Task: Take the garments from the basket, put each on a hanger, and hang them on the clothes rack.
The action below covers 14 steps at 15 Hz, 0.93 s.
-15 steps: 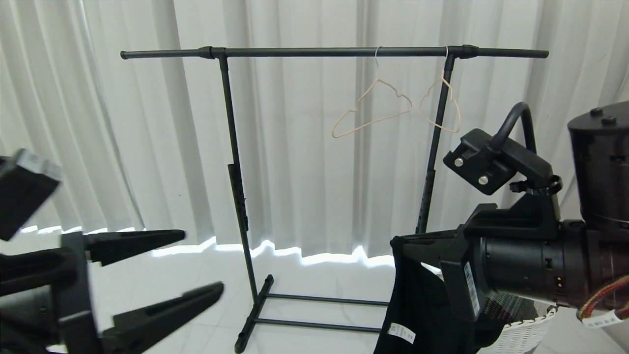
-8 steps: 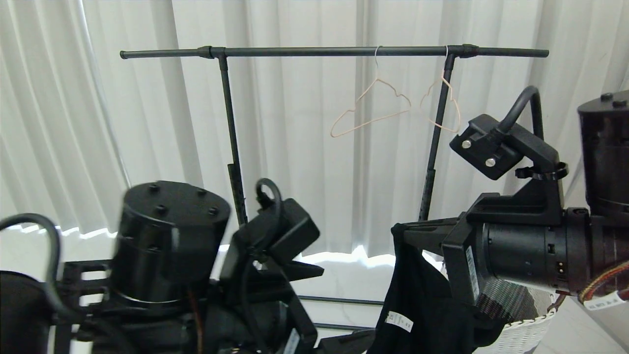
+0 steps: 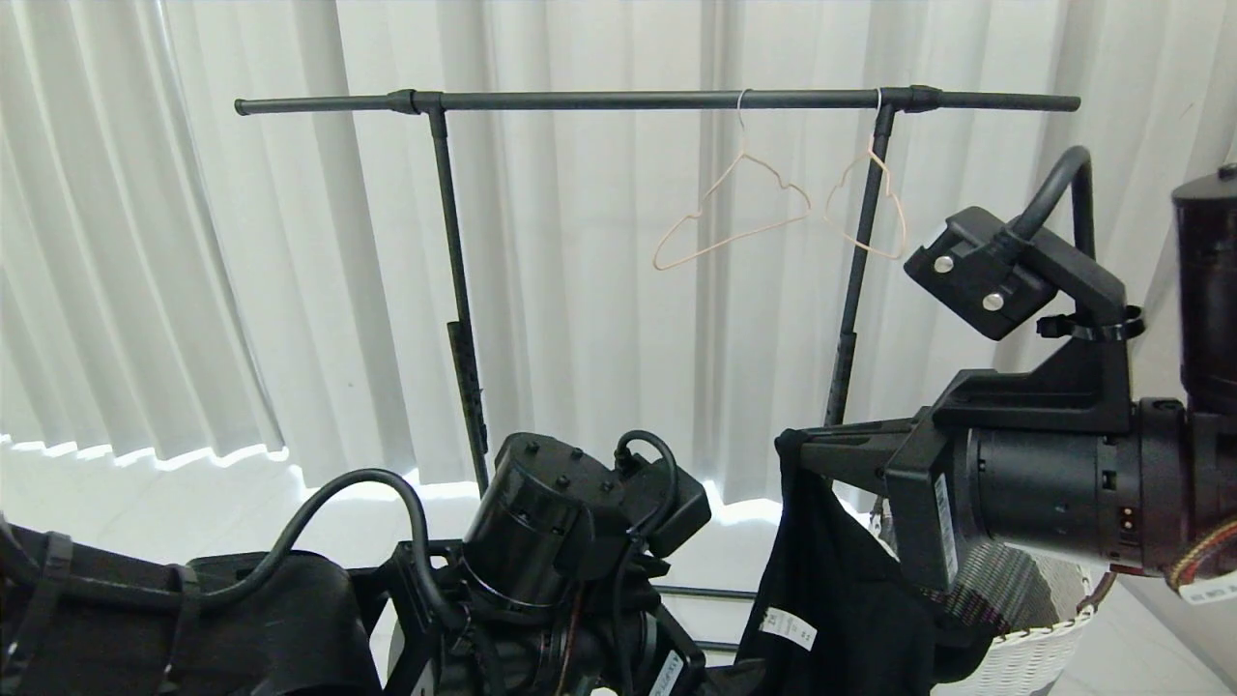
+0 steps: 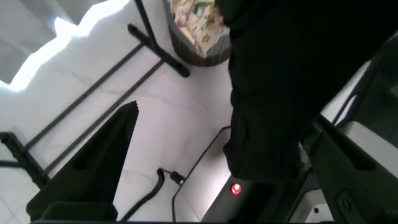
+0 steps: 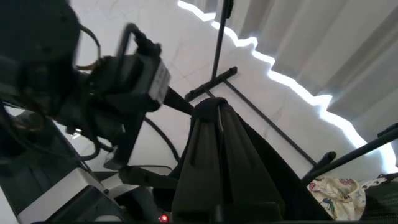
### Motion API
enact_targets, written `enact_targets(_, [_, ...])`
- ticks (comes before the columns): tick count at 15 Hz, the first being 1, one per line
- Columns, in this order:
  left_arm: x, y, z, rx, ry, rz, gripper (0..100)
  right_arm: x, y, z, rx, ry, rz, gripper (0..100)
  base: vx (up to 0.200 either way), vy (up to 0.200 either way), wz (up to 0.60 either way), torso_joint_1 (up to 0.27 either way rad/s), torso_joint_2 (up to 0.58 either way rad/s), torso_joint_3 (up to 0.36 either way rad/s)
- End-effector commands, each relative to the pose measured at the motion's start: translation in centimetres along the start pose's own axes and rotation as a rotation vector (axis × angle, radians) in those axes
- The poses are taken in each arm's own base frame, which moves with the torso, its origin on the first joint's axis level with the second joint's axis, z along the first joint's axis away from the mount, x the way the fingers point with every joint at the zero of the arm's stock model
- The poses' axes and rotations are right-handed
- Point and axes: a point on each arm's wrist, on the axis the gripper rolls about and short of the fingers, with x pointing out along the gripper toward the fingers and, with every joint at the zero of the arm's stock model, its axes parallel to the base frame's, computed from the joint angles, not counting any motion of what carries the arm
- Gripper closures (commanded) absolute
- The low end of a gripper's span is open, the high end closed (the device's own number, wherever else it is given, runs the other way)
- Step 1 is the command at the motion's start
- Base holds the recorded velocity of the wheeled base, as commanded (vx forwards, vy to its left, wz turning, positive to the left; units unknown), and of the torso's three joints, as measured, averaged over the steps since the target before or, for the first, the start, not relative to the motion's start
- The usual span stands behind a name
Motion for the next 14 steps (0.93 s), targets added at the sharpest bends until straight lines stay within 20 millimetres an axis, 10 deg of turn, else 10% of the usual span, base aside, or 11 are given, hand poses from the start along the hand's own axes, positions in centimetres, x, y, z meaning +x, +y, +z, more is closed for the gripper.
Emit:
enact_targets(1, [0.9,0.3,-0.7,-0.021,0.039,0.005,0,-0.3,0.0,0.1,0.001,-0.010,0.002,100,0.000,0.000,0.00,0.000,0.00,0.000])
enact_targets(9, [1.2,0.4,-2.2,-0.056,0.092,0.010,0,-0.8,0.0,0.2,-0.001,-0.021,0.006,100,0.000,0.000,0.00,0.000,0.00,0.000])
enact_targets(10, [1.1,0.4,-2.1,-0.054,0.084,0.009,100,-0.8,0.0,0.3,-0.001,-0.023,0.005,100,0.000,0.000,0.00,0.000,0.00,0.000])
enact_targets(14, [0.1,-0.2,-2.5,-0.035,0.071,0.117,100,-0.7,-0.1,0.1,0.005,-0.016,0.000,100,0.000,0.000,0.00,0.000,0.00,0.000])
